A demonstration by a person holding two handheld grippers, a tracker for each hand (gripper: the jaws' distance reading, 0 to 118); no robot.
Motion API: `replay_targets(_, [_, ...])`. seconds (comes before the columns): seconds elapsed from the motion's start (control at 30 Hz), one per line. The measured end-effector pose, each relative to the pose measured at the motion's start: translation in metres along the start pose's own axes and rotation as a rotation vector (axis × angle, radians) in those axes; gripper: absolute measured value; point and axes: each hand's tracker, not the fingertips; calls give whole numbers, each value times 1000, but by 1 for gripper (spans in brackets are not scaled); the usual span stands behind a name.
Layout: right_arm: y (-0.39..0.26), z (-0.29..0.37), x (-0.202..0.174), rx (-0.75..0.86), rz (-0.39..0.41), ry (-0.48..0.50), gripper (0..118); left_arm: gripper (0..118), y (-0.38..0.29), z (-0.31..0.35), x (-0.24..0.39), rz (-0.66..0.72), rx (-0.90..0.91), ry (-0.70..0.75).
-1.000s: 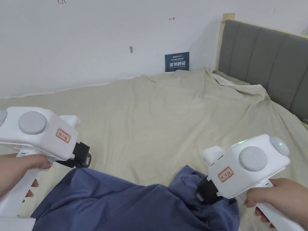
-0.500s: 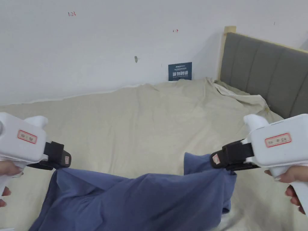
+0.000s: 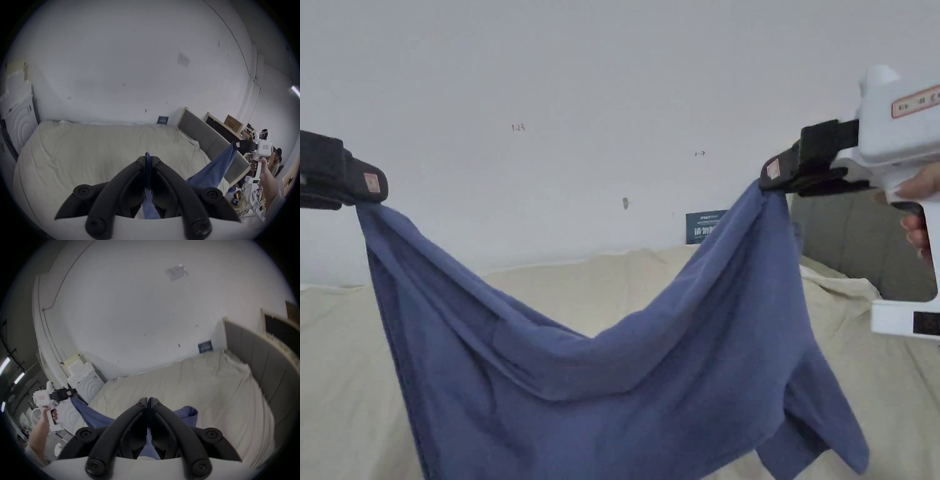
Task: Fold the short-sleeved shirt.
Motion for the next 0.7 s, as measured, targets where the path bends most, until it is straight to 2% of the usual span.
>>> replay_targets(0.13, [50,4,-21,57,-18,-15,3,7,38,13,-11,17,91,35])
replay_targets(0.23, [86,-13,-19,75,-39,-60,3,7,61,7,-22,44,124,46])
replay_targets(0.33, [112,-39,-22,106,-47,-56,3,7,81,-11,-22,17,134,109])
replay_targets(0.4, [108,-52,-36,135,-59,-78,3,7,93,-26,-20,10,147,131])
replay_targets(0.5, [121,-91,-29,148,-83,-98,3,7,101,-48,-29,19,196,150])
replay_targets(0.7, [86,-125,-13,167,-21,-152,3,7,63,-91,-53,82,228,156])
